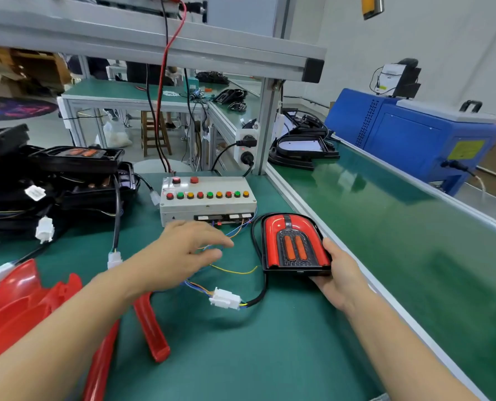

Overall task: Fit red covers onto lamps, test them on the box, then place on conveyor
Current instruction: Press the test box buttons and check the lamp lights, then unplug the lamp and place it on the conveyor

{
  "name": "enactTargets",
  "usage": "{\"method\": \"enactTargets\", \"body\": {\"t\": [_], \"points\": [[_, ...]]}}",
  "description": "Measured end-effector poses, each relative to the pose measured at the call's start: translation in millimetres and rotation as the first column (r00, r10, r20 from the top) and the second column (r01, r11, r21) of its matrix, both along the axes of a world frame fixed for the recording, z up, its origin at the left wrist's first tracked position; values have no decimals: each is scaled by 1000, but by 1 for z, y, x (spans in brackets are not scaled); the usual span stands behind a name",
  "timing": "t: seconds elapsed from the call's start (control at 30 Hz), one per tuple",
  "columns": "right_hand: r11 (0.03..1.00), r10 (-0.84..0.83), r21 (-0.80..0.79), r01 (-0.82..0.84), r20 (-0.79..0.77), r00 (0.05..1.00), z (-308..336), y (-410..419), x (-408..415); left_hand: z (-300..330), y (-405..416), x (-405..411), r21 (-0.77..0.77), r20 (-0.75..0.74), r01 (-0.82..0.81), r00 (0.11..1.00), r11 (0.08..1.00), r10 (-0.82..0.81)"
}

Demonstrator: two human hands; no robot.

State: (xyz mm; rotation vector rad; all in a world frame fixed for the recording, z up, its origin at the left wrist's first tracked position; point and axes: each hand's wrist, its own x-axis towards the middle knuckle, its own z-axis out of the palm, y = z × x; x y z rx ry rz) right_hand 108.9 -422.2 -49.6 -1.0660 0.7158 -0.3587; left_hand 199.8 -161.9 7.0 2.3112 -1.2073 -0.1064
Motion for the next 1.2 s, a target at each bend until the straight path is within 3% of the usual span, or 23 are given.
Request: {"method": "enactTargets", "body": {"t": [0.13, 0.23, 0.33, 0.4, 0.5, 0.57, 0.63, 0.7, 0.77, 0.9, 1.07, 1.2], "points": [[999, 12, -50, -14, -39, 999, 3, 3, 3, -14, 21, -21, 108, -119, 55, 992, 993, -42], [984, 14, -177, -28, -78, 997, 6, 3, 1, -23, 23, -26, 212, -29, 24, 999, 977, -18], [905, -6, -421, -59, -152, 988, 7, 7, -5, -31, 18, -29, 220, 61, -6, 998, 975, -8], [735, -103, -676, -49, -183, 978, 8, 14, -13, -35, 17, -32, 174, 68, -7, 998, 985, -5], [253, -138, -967, 0, -37, 990, 20, 42, -27, -37, 17, -34, 64, 19, -2, 1000, 998, 0], [67, 33, -996, -52, -50, 998, 23, 67, -38, -36, 17, -35, -11, 20, -6, 1000, 1000, 7], [-49, 206, -991, -125, -133, 969, 17, 91, -47, -34, 17, -36, -54, 59, -29, 998, 998, 32], [-180, 278, -970, -164, -210, 937, 9, 106, -50, -32, 16, -37, -72, 81, -47, 995, 996, 52], [-199, 281, -964, -174, -227, 932, 5, 113, -48, -32, 15, -38, -89, 80, -57, 995, 994, 64], [-105, 294, -981, -165, -189, 937, 5, 116, -42, -33, 15, -40, -121, 84, -47, 995, 992, 58], [-62, 297, -985, -163, -175, 939, 6, 115, -38, -30, 16, -39, -223, -14, -20, 1000, 975, 18], [-38, 305, -983, -178, -181, 935, 4, 114, -37, -24, 14, -39, -210, -20, 13, 1000, 978, -17]]}}
